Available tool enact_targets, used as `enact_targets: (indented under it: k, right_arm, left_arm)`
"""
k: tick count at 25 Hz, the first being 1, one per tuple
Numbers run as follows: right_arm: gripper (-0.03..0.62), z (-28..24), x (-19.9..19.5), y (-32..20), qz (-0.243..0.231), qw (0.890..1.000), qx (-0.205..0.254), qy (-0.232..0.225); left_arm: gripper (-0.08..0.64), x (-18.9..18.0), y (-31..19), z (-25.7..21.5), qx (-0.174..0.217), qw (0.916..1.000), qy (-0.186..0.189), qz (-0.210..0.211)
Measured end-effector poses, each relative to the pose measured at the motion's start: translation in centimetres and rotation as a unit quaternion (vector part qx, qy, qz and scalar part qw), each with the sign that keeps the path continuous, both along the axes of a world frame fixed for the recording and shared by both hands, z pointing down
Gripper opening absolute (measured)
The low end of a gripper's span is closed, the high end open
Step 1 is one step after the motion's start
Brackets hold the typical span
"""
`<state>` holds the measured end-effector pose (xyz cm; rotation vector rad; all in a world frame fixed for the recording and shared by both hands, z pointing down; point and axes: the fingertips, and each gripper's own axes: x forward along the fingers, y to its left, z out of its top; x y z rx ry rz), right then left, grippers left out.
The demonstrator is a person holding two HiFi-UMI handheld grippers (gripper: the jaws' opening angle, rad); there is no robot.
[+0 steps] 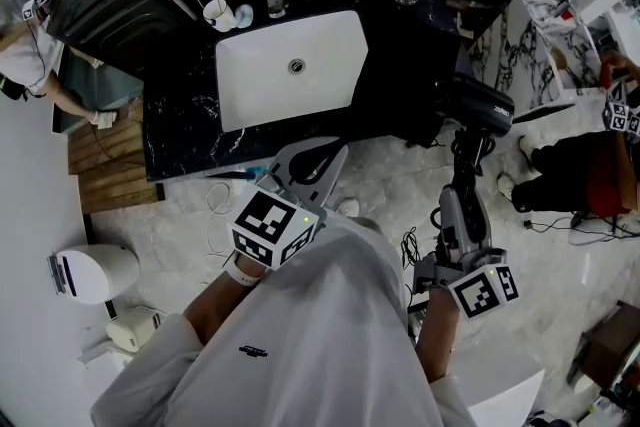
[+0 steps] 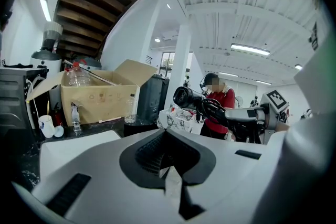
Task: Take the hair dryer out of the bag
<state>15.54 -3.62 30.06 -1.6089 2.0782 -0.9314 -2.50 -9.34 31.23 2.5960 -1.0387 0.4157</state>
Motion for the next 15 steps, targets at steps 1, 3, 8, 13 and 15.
enact_targets:
  k: [1,3,8,13,15]
  right_arm:
    - [0.219,-0.01,-0.03,0.01,0.0,1.0,0.0,0.0]
    - [0.219,-0.08,-0.08,0.05,0.0,1.0,0.0,0.0]
    - [0.219,-0.41,-0.14,0.23,0.0,1.0,-0.001,0.001]
    - [0.219,-0.46,-0.2,0.48,0.001,1.0,0.0,0.001]
    - [0.219,-0.45,-0.22,0.56,0.001,1.0,0.0,-0.001]
  left_arm:
    - [0.008,-0.05,0.02,0.01,0.0,1.0,0.0,0.0]
    - [0.008,-0.13,0.09,0.0,0.0,1.0,0.0,-0.001]
    - [0.008,-0.34,0.37,-0.05,-0.004,1.0,0.0,-0.002]
    - [0.008,-0.42,0.74,0.18,-0.005,1.0,0.0,-0.001]
    - [0.008,-0.49,0.83,0.17,-0.006,1.0,0.0,-0.003]
